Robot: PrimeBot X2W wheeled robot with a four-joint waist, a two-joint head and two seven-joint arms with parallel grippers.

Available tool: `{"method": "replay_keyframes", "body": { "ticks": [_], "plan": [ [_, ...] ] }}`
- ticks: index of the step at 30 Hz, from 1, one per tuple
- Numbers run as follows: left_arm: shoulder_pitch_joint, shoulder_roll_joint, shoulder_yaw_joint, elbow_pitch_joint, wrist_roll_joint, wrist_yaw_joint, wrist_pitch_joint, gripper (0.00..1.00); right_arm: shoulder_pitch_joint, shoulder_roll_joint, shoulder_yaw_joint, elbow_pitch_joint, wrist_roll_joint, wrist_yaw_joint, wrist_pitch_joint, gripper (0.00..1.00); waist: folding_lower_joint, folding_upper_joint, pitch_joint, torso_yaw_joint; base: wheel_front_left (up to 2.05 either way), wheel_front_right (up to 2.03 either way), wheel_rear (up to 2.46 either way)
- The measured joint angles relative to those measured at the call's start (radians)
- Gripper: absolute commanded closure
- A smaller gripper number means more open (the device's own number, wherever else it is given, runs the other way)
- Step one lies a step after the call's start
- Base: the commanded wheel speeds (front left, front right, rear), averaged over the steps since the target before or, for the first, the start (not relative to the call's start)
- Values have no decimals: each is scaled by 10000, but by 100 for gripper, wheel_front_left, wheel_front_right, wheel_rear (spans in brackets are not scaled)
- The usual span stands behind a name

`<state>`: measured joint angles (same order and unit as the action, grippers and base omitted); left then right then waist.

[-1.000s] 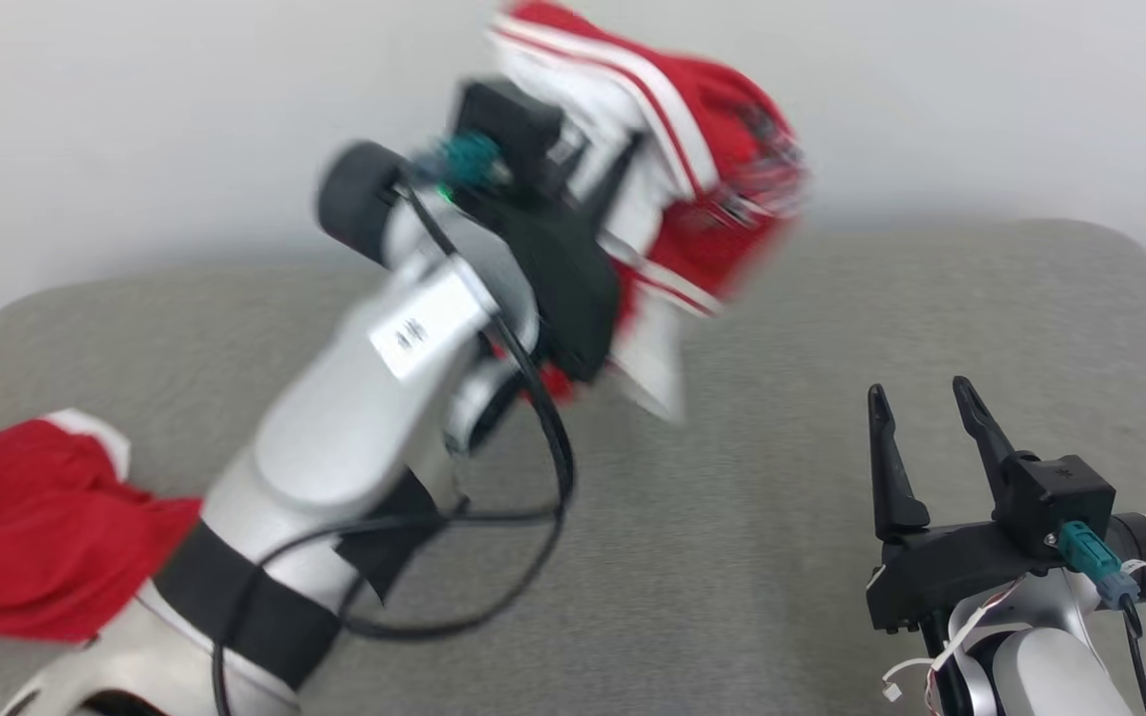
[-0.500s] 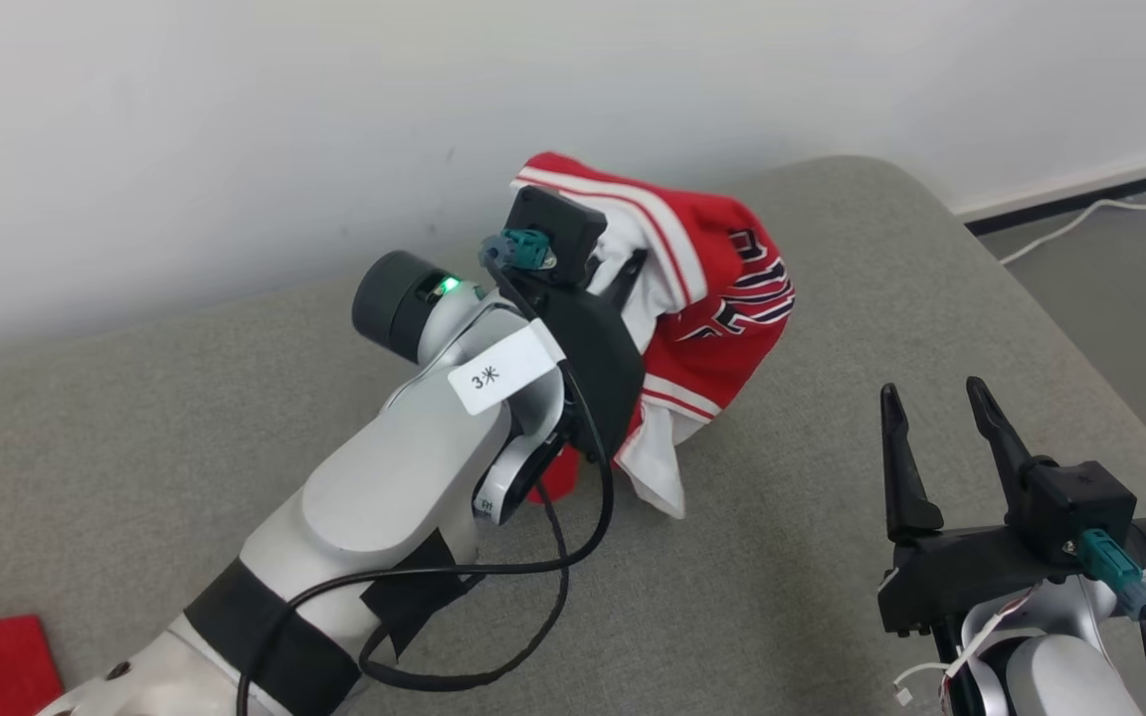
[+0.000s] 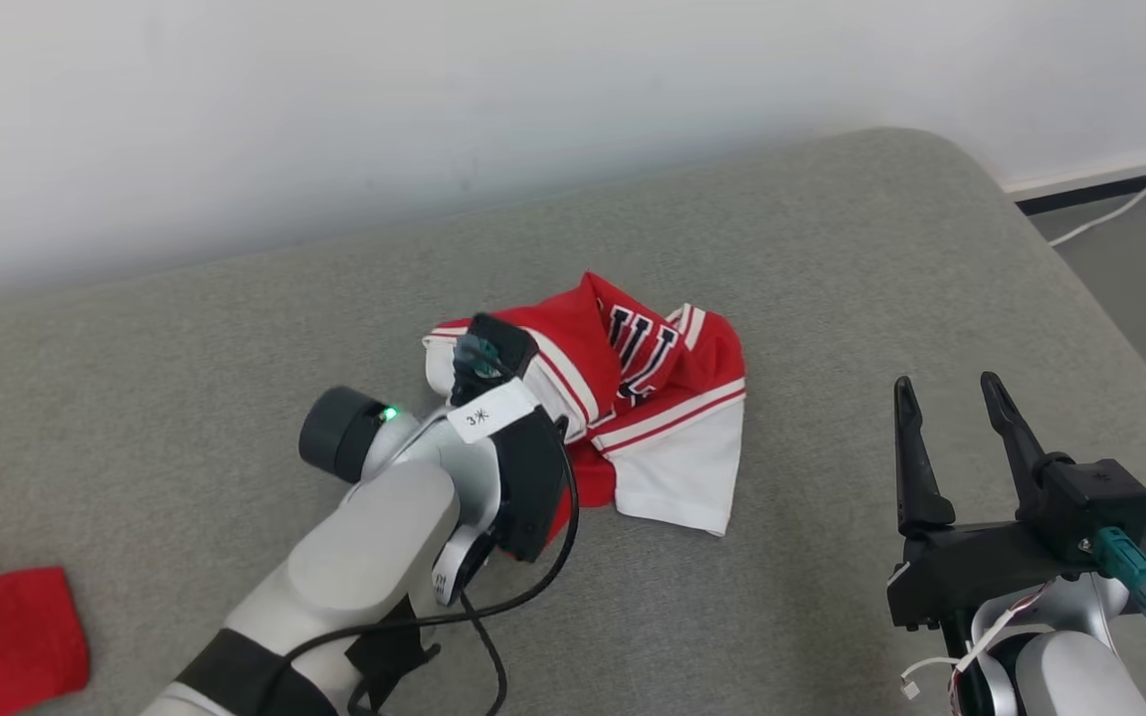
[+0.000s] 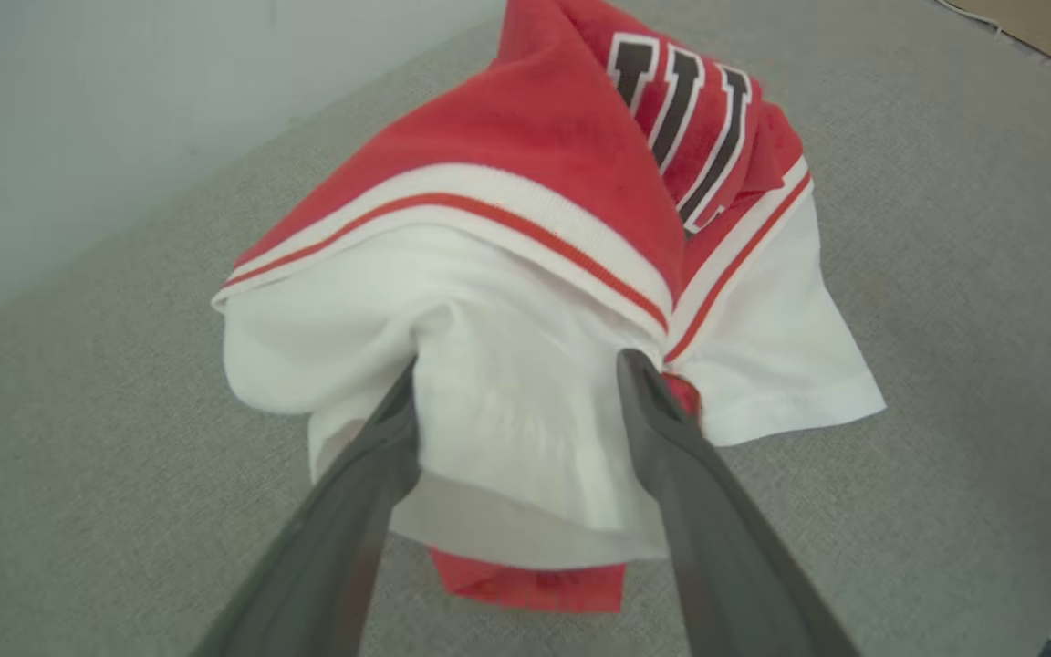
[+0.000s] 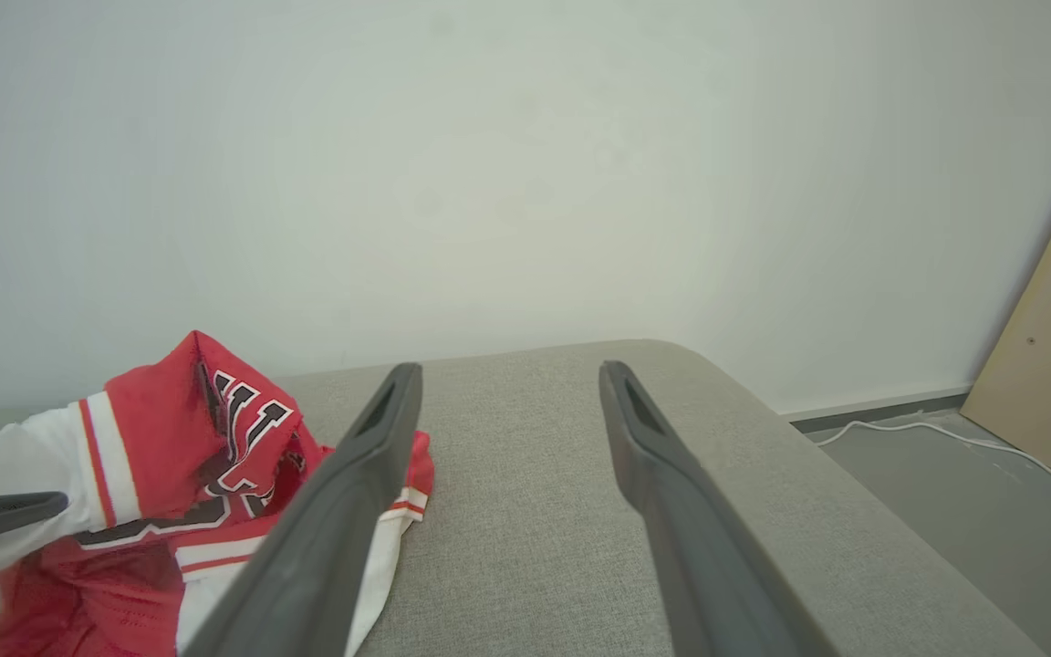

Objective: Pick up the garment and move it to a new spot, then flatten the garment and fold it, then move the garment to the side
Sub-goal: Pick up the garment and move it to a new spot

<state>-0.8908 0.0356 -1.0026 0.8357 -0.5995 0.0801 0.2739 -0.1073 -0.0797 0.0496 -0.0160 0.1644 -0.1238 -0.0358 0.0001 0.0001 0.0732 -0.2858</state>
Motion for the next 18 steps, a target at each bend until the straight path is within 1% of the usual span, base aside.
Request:
{"method": "replay_keyframes", "body": {
  "ticks": [10, 15, 18],
  "plan": [
    [144, 4, -117, 527, -17, -180, 117, 0, -32, 23, -21, 219, 0, 0, -59, 0, -1, 0, -122, 585, 0, 0, 0],
    [260, 0, -180, 690, 6, -171, 115, 0, -19, 35, -21, 309, 0, 0, -84, 0, -1, 0, -320, 779, 0, 0, 0],
    [260, 19, -178, 568, 15, -188, -173, 0, 11, 36, -31, 343, 0, 0, -84, 0, -1, 0, -434, 878, 0, 0, 0]
  ]
}}
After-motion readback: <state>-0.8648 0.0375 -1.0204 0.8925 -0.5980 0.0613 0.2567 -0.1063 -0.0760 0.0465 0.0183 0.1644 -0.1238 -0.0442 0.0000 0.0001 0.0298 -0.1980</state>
